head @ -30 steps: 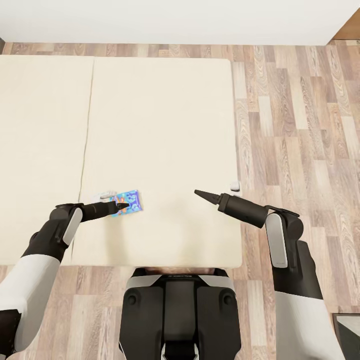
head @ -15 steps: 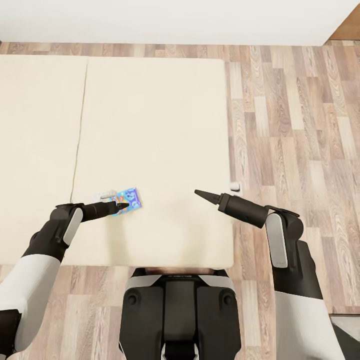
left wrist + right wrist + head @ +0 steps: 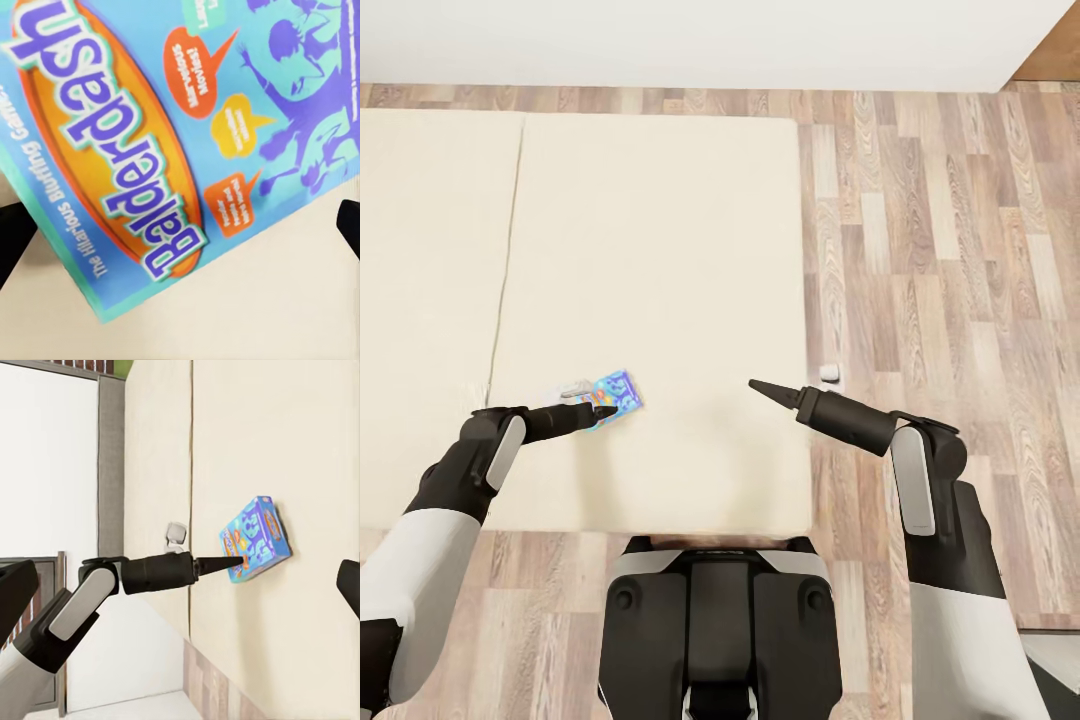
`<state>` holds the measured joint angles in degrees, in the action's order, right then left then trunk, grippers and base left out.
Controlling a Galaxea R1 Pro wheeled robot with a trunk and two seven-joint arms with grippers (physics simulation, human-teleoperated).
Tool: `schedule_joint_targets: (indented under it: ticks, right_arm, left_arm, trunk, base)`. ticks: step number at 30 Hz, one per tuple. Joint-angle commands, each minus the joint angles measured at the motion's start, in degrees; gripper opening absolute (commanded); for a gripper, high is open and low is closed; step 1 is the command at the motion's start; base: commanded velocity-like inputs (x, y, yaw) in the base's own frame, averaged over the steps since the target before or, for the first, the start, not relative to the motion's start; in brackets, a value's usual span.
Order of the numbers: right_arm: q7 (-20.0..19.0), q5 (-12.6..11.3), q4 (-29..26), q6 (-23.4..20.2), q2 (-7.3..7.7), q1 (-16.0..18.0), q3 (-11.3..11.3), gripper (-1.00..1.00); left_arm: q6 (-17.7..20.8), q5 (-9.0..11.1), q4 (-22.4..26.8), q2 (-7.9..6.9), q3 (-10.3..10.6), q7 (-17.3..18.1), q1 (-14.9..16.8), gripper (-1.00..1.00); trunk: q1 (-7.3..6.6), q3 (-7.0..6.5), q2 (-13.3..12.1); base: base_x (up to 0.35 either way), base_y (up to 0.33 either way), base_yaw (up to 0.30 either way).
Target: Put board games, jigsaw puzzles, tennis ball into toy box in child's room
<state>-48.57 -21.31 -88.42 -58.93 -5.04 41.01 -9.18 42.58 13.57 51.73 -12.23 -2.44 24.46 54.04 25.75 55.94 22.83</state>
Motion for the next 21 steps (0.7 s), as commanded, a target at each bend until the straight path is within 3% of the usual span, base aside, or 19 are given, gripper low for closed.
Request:
schedule_joint_targets:
  ticks: [1,21]
  right_arm:
    - [-0.4,0.3,0.0,-0.22,-0.06,0.04,-0.11,1.0]
    - [-0.47,0.4,0.0,-0.19,-0.06,0.04,-0.06,1.0]
  left_arm:
    - [0.39,0.15,0.04,0.01,-0.11,0.15,0.02,1.0]
    - [0.4,0.15,0.04,0.01,-0.11,0.23,0.02,1.0]
  trunk:
    - [0.03,0.06,0.09]
    - [0.03,0.06,0.09]
  base:
    - [0.0,-0.187,0.0]
    - [0.0,-0.13,0.0]
